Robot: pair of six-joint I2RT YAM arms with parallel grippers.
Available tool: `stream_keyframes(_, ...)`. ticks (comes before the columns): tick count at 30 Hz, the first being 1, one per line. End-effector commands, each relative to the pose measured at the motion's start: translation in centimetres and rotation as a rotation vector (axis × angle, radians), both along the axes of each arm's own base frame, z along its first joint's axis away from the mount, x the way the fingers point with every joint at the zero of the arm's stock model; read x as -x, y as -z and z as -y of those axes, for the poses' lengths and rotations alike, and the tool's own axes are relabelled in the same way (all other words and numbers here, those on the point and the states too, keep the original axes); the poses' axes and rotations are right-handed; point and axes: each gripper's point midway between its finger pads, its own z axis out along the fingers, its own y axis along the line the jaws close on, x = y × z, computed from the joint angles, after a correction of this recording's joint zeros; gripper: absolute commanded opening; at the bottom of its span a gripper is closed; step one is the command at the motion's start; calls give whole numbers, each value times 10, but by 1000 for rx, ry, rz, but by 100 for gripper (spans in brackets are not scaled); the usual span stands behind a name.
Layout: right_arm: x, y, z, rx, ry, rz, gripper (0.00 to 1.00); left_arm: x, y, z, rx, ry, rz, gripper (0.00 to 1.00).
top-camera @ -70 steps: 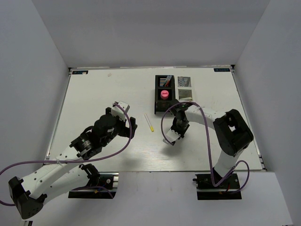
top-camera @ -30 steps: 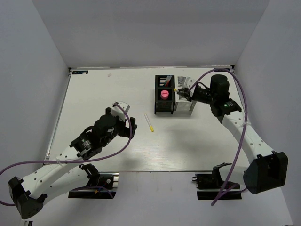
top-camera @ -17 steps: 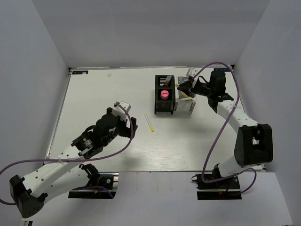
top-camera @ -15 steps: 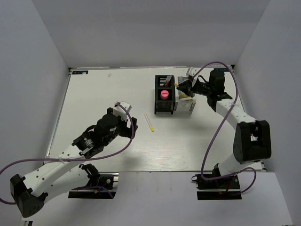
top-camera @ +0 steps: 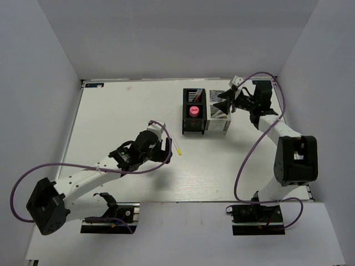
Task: Sort the stationery into containers
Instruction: Pick up the pen from the center of the board.
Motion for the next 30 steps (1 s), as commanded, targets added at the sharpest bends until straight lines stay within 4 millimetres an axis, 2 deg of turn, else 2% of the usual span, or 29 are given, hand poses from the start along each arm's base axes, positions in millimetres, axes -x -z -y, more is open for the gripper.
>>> stream_keyframes(1,24,-41,6,-33,-9,118,58,-9,-4,26,166,-74,-50,97)
stream_keyframes(2,34,-58,9,-49,8,140,61,-16,-3,31,187,-98,-46,94)
stream_keyframes(3,38,-62,11,-78,34,110,90,-21,9,34,183,-135,-77,89)
stream_keyframes(4,49,-71,20,-96,111,110,90,-26,11,38,186,-153,-84,86)
stream_keyframes(5,45,-72,28,-190,240,-39,90,-31,13,40,178,-172,-85,82)
stream_keyframes(6,54,-68,40,-190,315,-127,90,-41,4,48,207,-192,-74,74)
stream_keyframes(7,65,-68,34,-183,258,-160,90,-47,13,49,182,-220,-83,68)
stream_keyframes(8,72,-67,33,-148,222,-147,88,-54,12,52,191,-244,-74,65)
stream_keyframes(9,89,-57,28,-132,167,-221,78,-63,2,59,224,-268,-61,63)
stream_keyframes(10,106,-53,26,-116,144,-270,34,-69,3,59,222,-300,-54,60)
stream_keyframes(11,124,-48,20,-111,67,-291,7,-77,16,58,192,-334,-74,59)
stream_keyframes(12,138,-49,20,-112,55,-310,0,-85,11,64,193,-353,-74,59)
stream_keyframes(14,170,-48,18,-100,24,-313,0,-101,20,72,164,-405,-86,59)
stream_keyframes(15,177,-49,18,-99,21,-302,0,-101,29,70,136,-441,-115,59)
stream_keyframes(16,190,-54,19,-96,22,-277,9,-106,35,66,106,-482,-119,63)
stream_keyframes(17,203,-52,20,-92,21,-252,19,-116,25,71,114,-512,-108,63)
stream_keyframes(18,208,-54,22,-77,23,-212,21,-112,48,61,22,-551,-145,64)
stream_keyframes(19,214,-50,24,-69,48,-233,27,-114,51,62,18,-583,-158,64)
stream_keyframes(20,223,-62,28,-64,79,-164,30,-119,46,65,23,-595,-153,64)
stream_keyframes(21,225,-66,29,-57,91,-141,30,-115,54,61,-10,-597,-169,64)
stream_keyframes(22,232,-67,31,-53,104,-127,34,-120,50,61,23,-626,-171,64)
stream_keyframes(25,242,-67,31,-53,103,-107,34,-119,53,61,29,-634,-175,64)
stream_keyframes(30,230,-54,33,-52,125,-151,35,-119,65,56,-10,-657,-182,59)
